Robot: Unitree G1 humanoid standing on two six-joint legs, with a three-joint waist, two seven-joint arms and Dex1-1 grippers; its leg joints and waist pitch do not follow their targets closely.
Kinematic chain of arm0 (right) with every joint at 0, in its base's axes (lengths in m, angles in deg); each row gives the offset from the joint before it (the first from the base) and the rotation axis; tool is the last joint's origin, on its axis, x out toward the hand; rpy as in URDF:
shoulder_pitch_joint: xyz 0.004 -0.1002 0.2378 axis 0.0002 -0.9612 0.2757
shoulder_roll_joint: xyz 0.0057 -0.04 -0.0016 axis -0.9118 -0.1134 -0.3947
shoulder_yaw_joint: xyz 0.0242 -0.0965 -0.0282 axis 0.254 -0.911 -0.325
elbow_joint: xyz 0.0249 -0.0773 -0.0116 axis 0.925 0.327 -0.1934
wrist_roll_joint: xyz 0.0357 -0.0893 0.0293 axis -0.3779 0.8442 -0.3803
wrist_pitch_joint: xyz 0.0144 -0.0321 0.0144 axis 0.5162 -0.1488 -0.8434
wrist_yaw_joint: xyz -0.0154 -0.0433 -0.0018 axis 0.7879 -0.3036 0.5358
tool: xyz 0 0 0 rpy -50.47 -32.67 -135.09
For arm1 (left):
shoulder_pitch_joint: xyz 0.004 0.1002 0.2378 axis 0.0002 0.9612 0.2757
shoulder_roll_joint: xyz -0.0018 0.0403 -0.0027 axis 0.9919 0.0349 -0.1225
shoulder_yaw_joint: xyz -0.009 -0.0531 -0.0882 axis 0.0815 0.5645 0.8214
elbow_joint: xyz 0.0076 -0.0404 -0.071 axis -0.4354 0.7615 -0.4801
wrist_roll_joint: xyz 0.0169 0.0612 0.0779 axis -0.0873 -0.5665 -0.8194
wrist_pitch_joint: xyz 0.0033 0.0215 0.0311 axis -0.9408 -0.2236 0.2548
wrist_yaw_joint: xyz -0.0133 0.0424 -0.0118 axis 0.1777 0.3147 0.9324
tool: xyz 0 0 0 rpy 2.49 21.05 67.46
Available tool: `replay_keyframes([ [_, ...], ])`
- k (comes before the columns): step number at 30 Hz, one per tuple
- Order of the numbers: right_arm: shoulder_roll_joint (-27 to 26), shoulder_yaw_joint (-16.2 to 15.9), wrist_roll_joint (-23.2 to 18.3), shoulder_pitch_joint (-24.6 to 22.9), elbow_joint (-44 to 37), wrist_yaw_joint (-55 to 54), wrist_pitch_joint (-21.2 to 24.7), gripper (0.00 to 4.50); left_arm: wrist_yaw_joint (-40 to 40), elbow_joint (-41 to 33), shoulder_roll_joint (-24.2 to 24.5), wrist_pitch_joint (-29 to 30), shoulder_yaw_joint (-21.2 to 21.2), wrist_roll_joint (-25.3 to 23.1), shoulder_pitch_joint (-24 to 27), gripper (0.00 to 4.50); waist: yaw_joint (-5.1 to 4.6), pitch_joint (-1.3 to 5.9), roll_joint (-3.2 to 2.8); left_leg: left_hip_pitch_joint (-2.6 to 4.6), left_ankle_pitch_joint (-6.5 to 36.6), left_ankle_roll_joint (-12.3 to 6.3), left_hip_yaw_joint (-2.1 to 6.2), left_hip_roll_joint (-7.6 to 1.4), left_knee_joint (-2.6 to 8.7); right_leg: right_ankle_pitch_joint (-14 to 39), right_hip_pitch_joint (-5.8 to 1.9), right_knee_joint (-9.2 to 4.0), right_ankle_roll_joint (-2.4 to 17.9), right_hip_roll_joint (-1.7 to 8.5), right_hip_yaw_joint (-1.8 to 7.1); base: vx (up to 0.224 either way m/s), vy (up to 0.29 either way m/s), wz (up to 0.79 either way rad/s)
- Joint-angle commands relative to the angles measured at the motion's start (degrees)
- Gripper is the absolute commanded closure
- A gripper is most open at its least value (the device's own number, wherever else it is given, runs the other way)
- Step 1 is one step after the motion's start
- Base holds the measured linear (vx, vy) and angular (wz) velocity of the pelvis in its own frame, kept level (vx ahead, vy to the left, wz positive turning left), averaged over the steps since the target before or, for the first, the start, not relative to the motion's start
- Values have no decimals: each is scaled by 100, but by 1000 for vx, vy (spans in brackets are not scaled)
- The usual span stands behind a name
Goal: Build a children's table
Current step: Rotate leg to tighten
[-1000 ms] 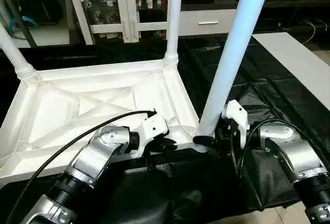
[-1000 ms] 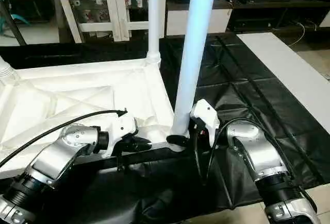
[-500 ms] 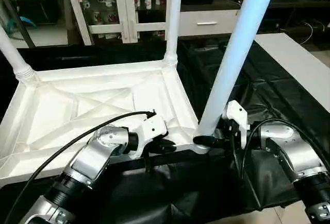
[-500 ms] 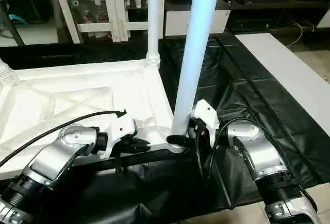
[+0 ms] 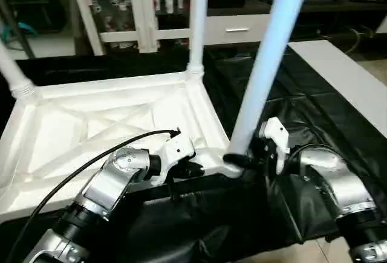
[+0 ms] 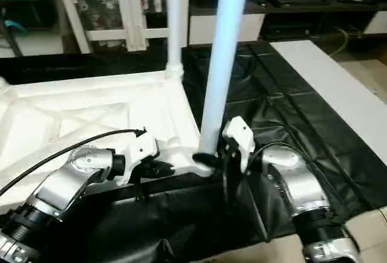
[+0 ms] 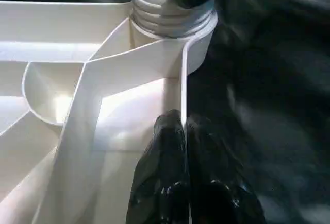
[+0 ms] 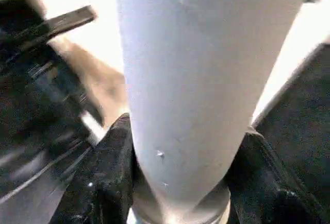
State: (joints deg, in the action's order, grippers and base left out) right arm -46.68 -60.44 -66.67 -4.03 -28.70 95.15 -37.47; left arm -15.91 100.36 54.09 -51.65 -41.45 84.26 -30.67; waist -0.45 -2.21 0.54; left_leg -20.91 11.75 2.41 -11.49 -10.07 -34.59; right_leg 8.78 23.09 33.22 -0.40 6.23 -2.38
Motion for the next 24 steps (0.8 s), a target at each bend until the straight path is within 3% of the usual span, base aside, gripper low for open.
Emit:
replay_keyframes([
  [1, -287, 74, 21, -1, 399, -677, 125, 240, 245, 165, -345, 22, -32, 91, -171, 450, -20, 314, 2, 60, 1856, -14, 148, -249, 488, 1980, -190, -385, 1188, 139, 118, 0, 0, 0],
  [4, -670, 171, 98, 97, 671, -1262, -7, 242, 763, 639, -663, 21, 77, -29, -399, 450, -76, 305, -7, 83, 2090, 64, 158, -234, 486, 2366, -126, -443, 1044, 141, 110, 0, 0, 0],
  [5, -1061, 275, 256, 255, 1022, -2038, -107, 243, 1363, 1145, -1013, -12, 235, -117, -666, 450, -98, 306, 40, 67, 2117, 84, 161, -223, 484, 2490, -131, -456, 989, 136, 98, 0, 0, 0],
  [7, -1320, 324, 488, 446, 1391, -2809, -208, 244, 1861, 1538, -1292, 61, 380, -154, -911, 450, -112, 300, 48, 84, 2182, 135, 176, -203, 478, 2829, -103, -497, 865, 145, 79, 0, 0, 0],
  [9, -1516, 387, 658, 631, 1731, -3406, -284, 245, 2298, 1870, -1507, 106, 512, -216, -1115, 450, -118, 299, 18, 76, 2273, 171, 210, -194, 480, 3119, -111, -526, 722, 167, 51, 0, 0, 0],
  [11, -1831, 491, 739, 929, 2199, -4093, -321, 247, 2997, 2379, -1741, 36, 686, -326, -1413, 450, -158, 287, 8, 105, 2478, 162, 207, -170, 469, 3312, -49, -591, 615, 143, 24, 0, 0, 0],
  [16, -2385, 713, 733, 1558, 2976, -5168, -506, 251, 4039, 3116, -2043, -398, 1002, -393, -1842, 450, -139, 326, 19, 85, 2391, 51, 209, -177, 483, 2913, -80, -583, 629, 151, 7, 0, 0, 0],
  [17, -2450, 736, 747, 1640, 3065, -5232, -577, 251, 4068, 3168, -2049, -469, 1006, -416, -1865, 450, -145, 324, 87, 54, 2335, 4, 195, -180, 487, 2803, -90, -572, 666, 148, 14, 0, 0, 0],
  [19, -2577, 813, 795, 1811, 3269, -5391, -758, 252, 4039, 3266, -2040, -581, 1005, -479, -1912, 450, -125, 329, 36, 50, 2260, -27, 199, -188, 496, 2733, -99, -558, 693, 170, 19, 0, 0, 0],
  [20, -2600, 830, 815, 1840, 3304, -5423, -808, 252, 4023, 3268, -2033, -591, 1006, -490, -1912, 450, -128, 331, 84, 45, 2202, -55, 182, -196, 497, 2591, -100, -547, 740, 165, 29, 0, 0, 0],
  [22, -2631, 839, 851, 1934, 3420, -5365, -968, 253, 3967, 3332, -1993, -656, 951, -511, -1943, 450, -102, 329, 37, 51, 2136, -90, 171, -199, 499, 2471, -99, -528, 802, 174, 43, 0, 0, 0],
  [24, -2613, 820, 855, 1945, 3385, -5237, -1095, 253, 3869, 3335, -1955, -699, 906, -514, -1940, 450, -109, 326, 34, 39, 2122, -96, 164, -201, 506, 2376, -110, -521, 840, 166, 46, 0, 0, 0],
])
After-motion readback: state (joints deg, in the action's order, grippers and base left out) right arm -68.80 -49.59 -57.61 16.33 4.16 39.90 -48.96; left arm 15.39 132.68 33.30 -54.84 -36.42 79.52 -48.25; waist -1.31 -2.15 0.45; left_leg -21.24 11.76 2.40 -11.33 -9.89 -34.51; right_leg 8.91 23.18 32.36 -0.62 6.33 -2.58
